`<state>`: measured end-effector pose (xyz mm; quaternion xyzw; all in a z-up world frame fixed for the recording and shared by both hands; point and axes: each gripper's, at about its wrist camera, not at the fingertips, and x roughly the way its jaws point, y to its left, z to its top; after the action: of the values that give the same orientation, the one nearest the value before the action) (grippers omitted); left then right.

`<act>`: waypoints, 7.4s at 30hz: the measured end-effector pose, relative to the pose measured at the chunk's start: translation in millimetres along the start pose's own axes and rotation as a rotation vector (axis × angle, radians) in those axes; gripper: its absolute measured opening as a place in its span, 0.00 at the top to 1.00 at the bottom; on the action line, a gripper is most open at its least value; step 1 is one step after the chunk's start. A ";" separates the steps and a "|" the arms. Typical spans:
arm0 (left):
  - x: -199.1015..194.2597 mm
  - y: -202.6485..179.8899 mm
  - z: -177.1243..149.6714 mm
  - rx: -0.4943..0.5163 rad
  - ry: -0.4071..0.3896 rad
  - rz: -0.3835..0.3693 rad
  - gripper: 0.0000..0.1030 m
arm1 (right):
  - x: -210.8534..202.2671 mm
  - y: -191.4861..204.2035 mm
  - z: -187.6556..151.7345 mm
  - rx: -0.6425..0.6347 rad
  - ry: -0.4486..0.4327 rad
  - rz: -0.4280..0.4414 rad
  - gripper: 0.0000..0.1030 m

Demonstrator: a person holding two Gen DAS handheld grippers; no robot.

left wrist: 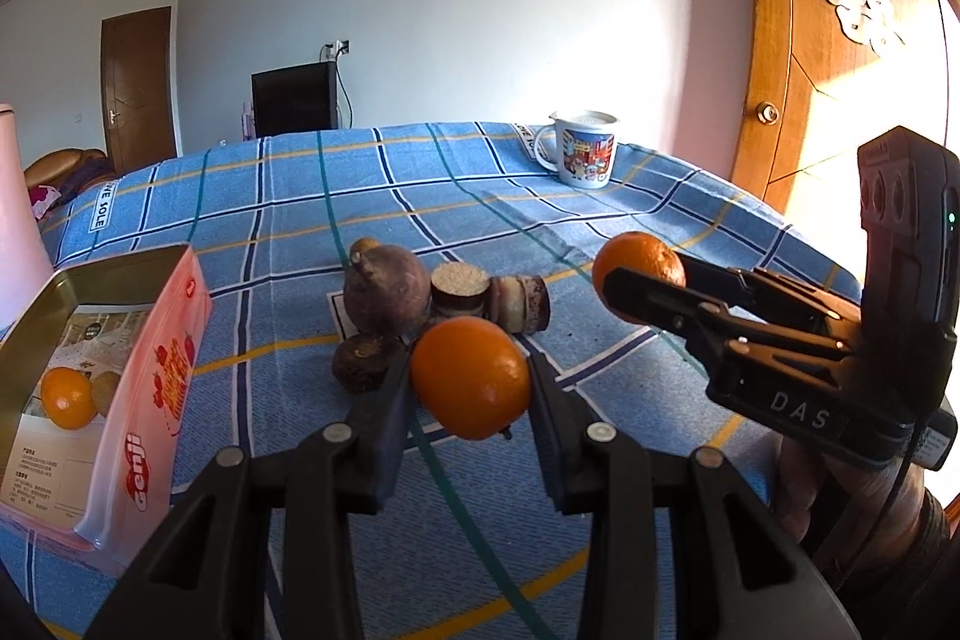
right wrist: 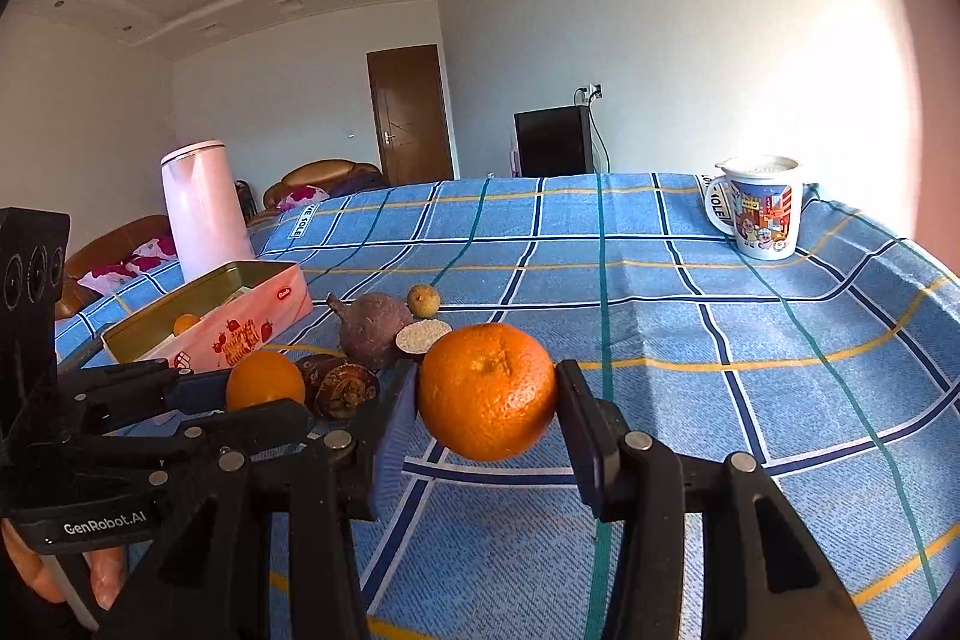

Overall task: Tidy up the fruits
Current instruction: 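Carry both oranges over the tin box and open both grippers to drop them, then grasp a cut yam piece with the right gripper while the left gripper grasps a dark taro, then carry both over the tin box, open the left gripper while the right keeps holding the yam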

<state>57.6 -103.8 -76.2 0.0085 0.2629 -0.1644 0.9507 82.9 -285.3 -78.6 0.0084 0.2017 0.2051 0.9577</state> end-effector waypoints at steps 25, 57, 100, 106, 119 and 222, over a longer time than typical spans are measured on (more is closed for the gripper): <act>-29.0 -3.0 8.1 0.075 -0.150 0.113 0.62 | -15.3 8.3 -4.0 -0.050 -0.101 -0.015 0.53; -64.4 118.0 17.8 -0.137 -0.179 0.263 0.62 | 32.4 94.7 68.4 -0.178 -0.064 0.154 0.53; -63.7 158.9 23.3 -0.242 -0.095 0.289 0.31 | 83.9 120.4 51.4 -0.187 0.181 0.172 0.35; -34.1 109.9 22.1 -0.185 -0.061 0.218 0.31 | 49.4 26.3 34.7 -0.020 0.163 -0.074 0.34; -2.4 55.7 16.5 -0.085 0.013 0.131 0.31 | 75.9 9.3 25.5 0.062 0.319 0.003 0.34; -41.7 42.2 27.1 -0.027 -0.203 0.089 0.77 | 0.1 32.3 35.4 -0.043 -0.099 0.112 0.62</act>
<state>50.8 -53.8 -34.9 -0.0095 0.1666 -0.1184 0.9788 84.2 -253.4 -42.8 0.0091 0.1489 0.2621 0.9535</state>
